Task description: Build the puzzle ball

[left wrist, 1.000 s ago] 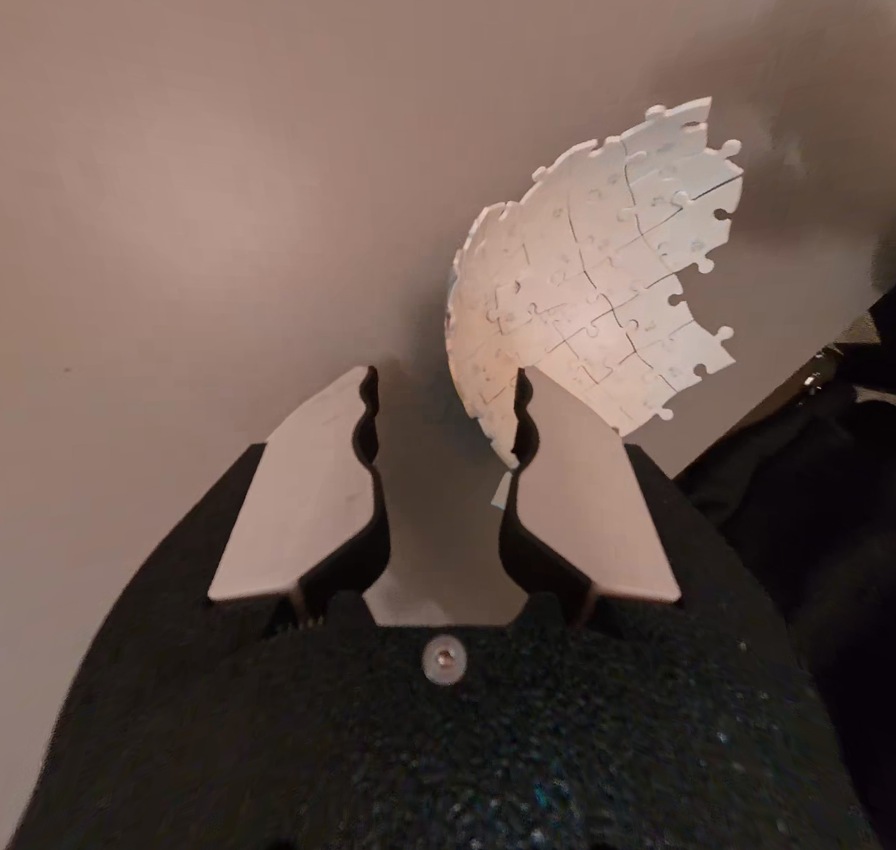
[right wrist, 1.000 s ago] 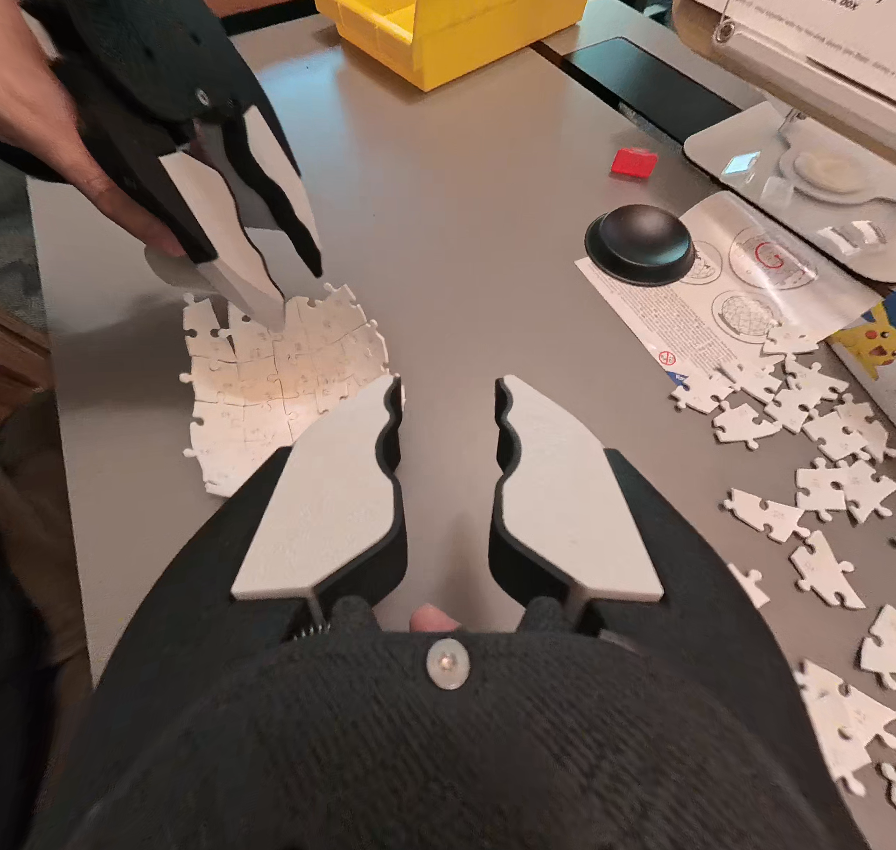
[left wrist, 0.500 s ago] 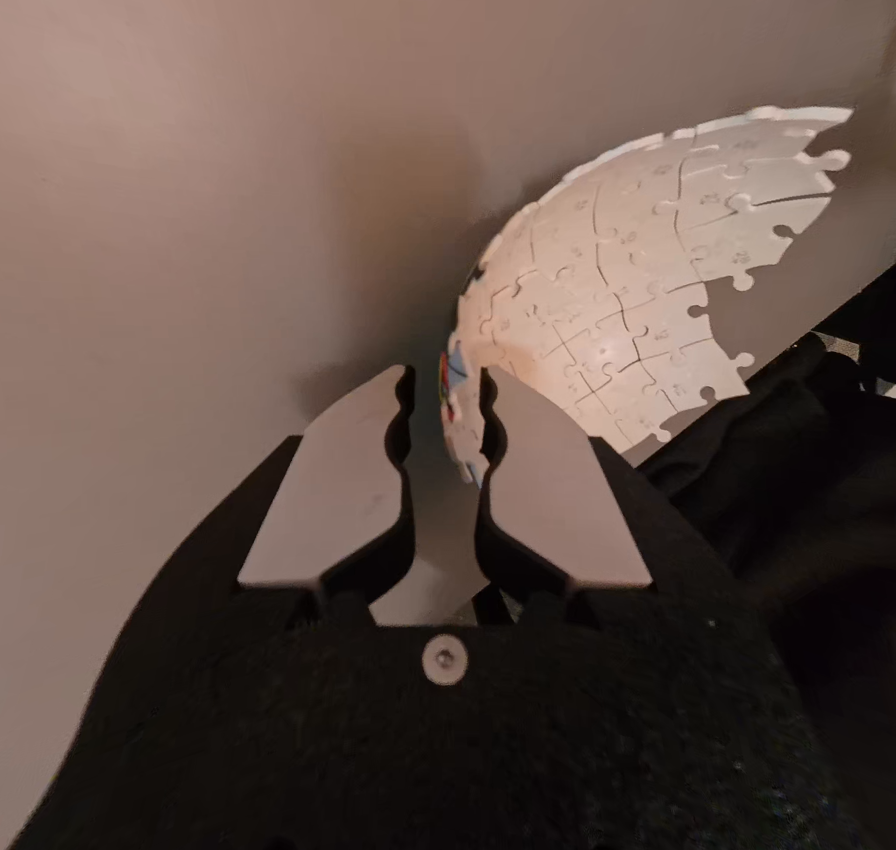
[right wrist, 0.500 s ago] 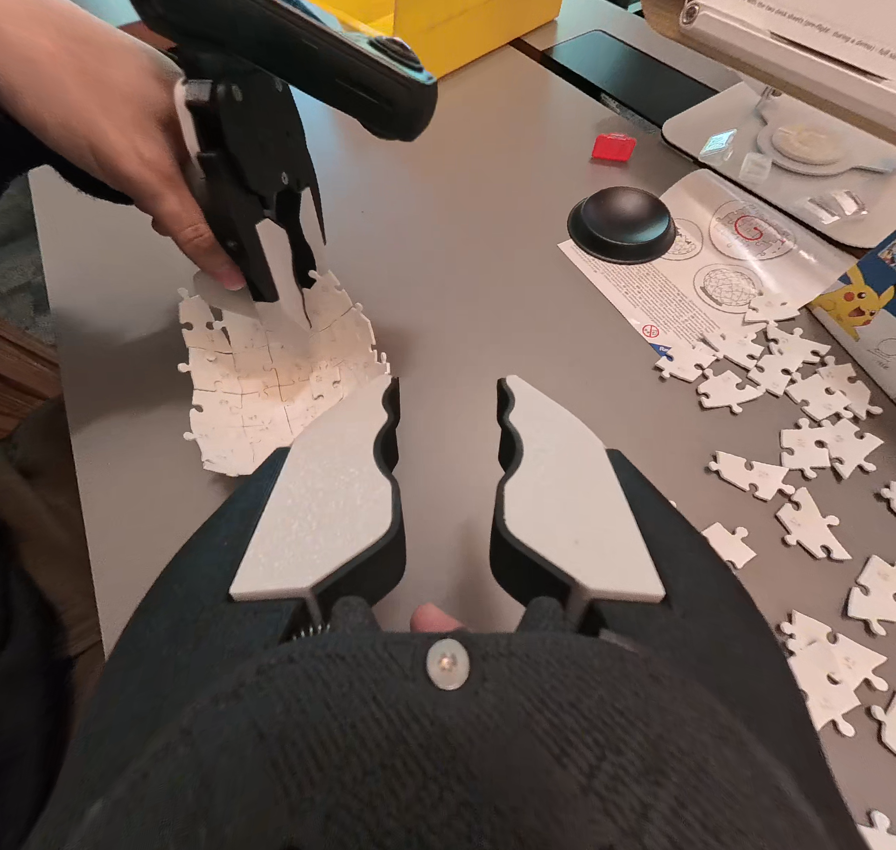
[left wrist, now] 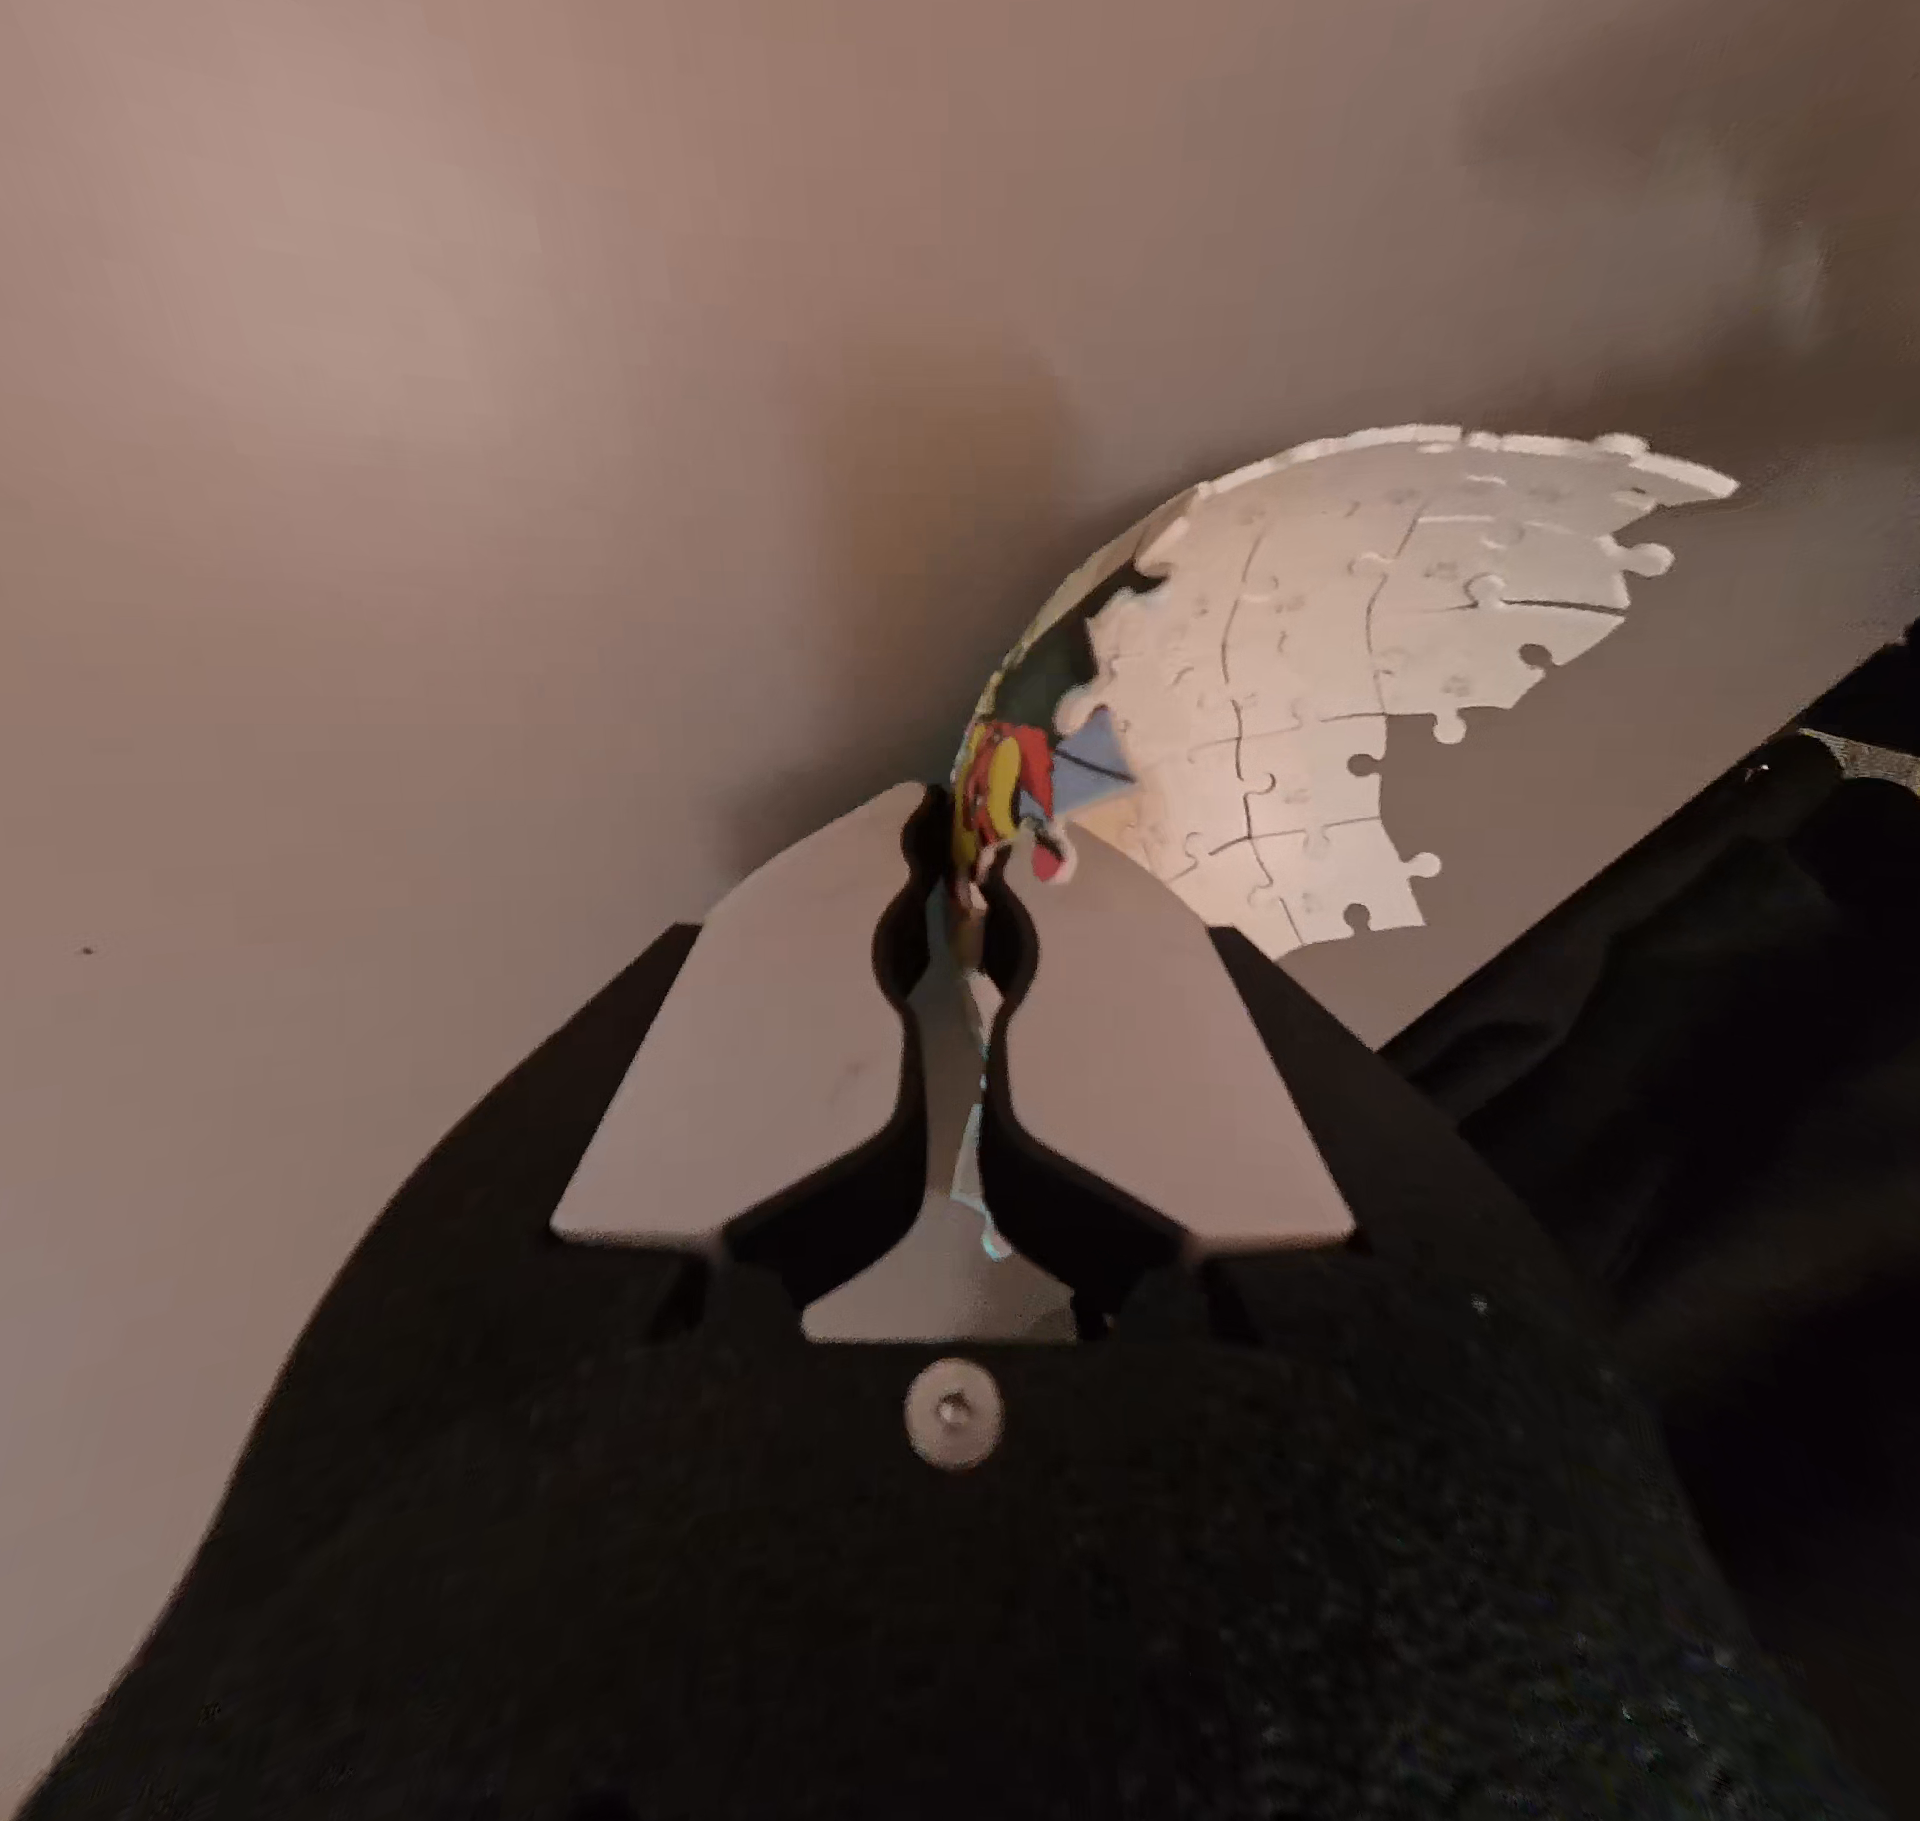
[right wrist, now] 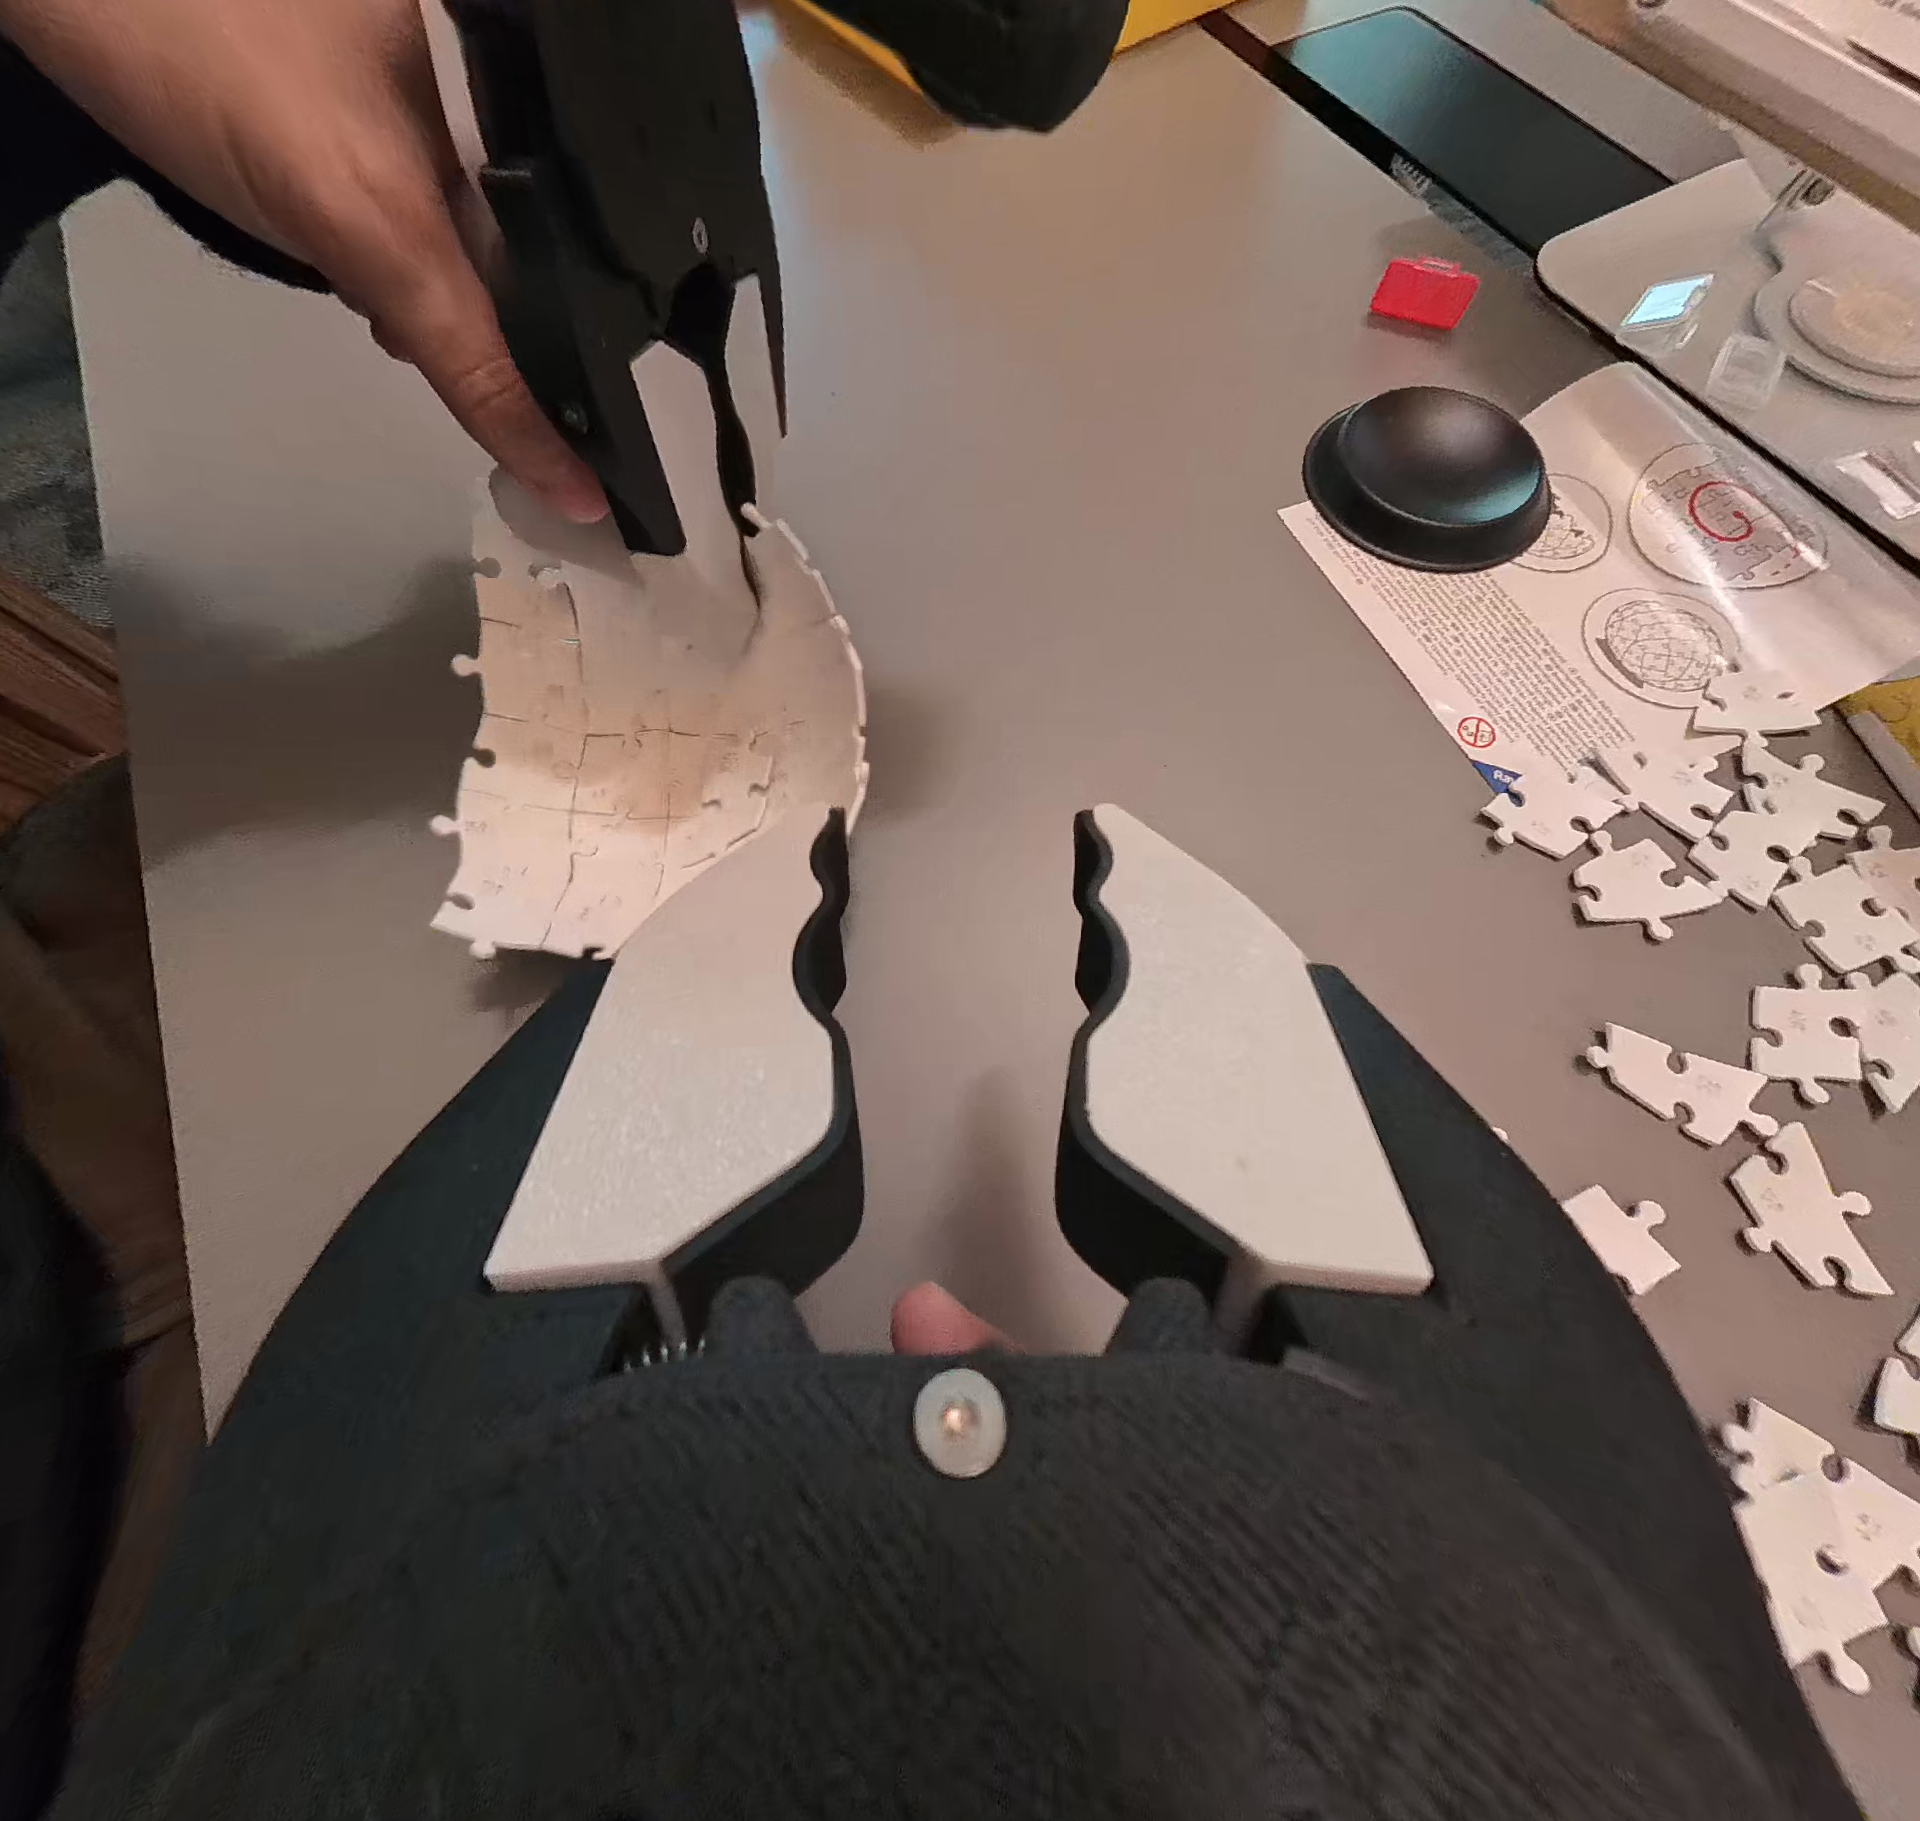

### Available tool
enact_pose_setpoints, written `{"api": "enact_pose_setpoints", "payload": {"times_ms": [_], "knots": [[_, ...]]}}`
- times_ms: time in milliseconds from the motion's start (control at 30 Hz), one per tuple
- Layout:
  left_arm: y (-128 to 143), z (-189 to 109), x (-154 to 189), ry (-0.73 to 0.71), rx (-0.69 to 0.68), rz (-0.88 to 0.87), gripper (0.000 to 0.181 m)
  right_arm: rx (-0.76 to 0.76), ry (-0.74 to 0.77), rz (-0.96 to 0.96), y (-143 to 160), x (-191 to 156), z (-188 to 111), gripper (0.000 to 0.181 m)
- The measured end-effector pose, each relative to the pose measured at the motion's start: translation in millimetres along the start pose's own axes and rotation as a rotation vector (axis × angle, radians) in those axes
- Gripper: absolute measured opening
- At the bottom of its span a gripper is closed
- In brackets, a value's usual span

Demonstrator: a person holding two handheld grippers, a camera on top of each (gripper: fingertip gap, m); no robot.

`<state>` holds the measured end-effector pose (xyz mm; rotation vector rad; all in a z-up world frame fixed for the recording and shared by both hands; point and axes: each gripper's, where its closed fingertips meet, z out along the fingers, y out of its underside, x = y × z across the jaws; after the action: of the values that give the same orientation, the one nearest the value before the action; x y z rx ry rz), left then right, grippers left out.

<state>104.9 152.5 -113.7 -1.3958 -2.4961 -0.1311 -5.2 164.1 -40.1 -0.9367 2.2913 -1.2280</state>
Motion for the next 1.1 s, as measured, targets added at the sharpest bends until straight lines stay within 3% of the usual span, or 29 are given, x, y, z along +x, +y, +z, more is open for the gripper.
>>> {"api": "enact_pose_setpoints", "payload": {"times_ms": [233, 367, 667, 867, 1100], "knots": [[-11.5, 2.3, -2.9, 0.073, 0.046, -0.030, 0.004, 0.003, -0.061, 0.041, 5.9, -4.8, 15.8, 0.045], [-12.0, 1.3, -4.2, 0.049, 0.020, 0.028, 0.003, 0.075, -0.190, 0.069, -5.5, -1.0, 24.5, 0.054], [-21.5, -9.8, -7.0, -0.108, -0.030, 0.229, 0.003, 0.035, -0.372, -0.078, -9.7, 0.0, 61.0, 0.043], [-29.9, -9.7, -5.9, -0.130, -0.030, 0.267, 0.003, 0.130, -0.380, -0.156, -10.3, -10.1, 76.4, 0.034], [-32.9, -10.7, -7.4, -0.140, -0.025, 0.287, 0.003, 0.055, -0.406, -0.139, 4.0, -14.1, 85.8, 0.019]]}}
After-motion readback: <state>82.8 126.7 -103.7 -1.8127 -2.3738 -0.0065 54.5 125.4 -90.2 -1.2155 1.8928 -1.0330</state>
